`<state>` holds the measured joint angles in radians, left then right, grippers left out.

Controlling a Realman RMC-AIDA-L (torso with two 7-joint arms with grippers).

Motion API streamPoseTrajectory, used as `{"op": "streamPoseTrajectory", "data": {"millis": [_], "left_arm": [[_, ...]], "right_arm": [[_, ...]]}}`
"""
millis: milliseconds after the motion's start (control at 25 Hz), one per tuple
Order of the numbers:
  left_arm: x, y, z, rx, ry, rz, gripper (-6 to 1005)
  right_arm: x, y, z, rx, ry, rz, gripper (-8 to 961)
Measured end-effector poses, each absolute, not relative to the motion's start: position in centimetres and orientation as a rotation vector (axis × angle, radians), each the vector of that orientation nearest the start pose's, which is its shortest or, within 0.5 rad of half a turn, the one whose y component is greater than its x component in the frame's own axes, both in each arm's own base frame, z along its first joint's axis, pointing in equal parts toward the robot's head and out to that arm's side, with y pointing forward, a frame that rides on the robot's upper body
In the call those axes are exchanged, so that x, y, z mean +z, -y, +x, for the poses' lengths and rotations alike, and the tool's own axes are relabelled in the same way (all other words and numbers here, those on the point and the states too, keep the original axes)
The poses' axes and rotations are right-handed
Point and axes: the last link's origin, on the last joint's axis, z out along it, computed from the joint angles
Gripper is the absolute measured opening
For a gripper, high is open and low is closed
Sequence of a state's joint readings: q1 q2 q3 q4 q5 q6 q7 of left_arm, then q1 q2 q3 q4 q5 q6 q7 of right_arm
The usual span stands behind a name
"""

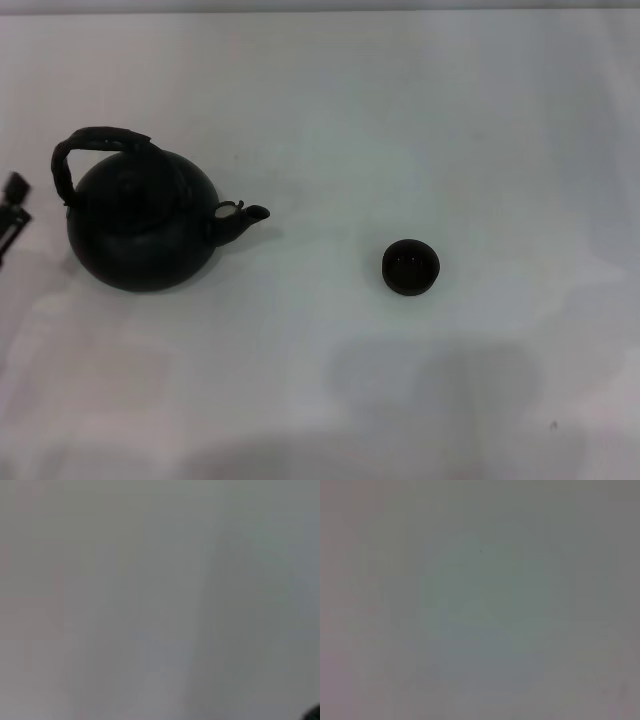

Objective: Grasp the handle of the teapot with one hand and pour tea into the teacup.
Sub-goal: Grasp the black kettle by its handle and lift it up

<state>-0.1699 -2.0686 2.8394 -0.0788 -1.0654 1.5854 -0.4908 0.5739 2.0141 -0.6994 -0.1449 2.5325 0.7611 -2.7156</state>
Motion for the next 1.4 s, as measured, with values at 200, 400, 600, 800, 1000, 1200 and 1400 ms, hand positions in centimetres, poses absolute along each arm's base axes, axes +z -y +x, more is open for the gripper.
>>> {"op": "streamPoseTrajectory", "data": {"millis": [200,400,600,800,1000,1200,1400], "left_arm": [[-0.1,-20.6,-37.4,-0.840,0.624,-1.857,874],[-0.2,-21.2,-37.3,-0.830,0.626,-1.878,863],[-1.2,-23.1,-37.1,-0.780,0.644,-1.913,853],[-1.7,-24.1,-36.6,-0.775,0.635,-1.947,843],[-1.8,-24.4,-36.4,-0.775,0.630,-1.957,832],[-1.8,-24.1,-36.5,-0.777,0.637,-1.952,822],[-1.9,-24.1,-36.4,-0.788,0.643,-1.943,696]], "right_arm": [[5.6,-39.1,37.5,0.531,-0.818,-1.421,836],[5.7,-39.2,37.5,0.531,-0.817,-1.421,837],[5.6,-39.2,37.4,0.535,-0.818,-1.422,837],[5.4,-39.1,37.4,0.538,-0.828,-1.421,837],[5.4,-39.0,37.5,0.541,-0.837,-1.414,837],[5.5,-39.0,37.6,0.547,-0.847,-1.399,837],[5.5,-39.1,37.6,0.548,-0.845,-1.399,837]]}}
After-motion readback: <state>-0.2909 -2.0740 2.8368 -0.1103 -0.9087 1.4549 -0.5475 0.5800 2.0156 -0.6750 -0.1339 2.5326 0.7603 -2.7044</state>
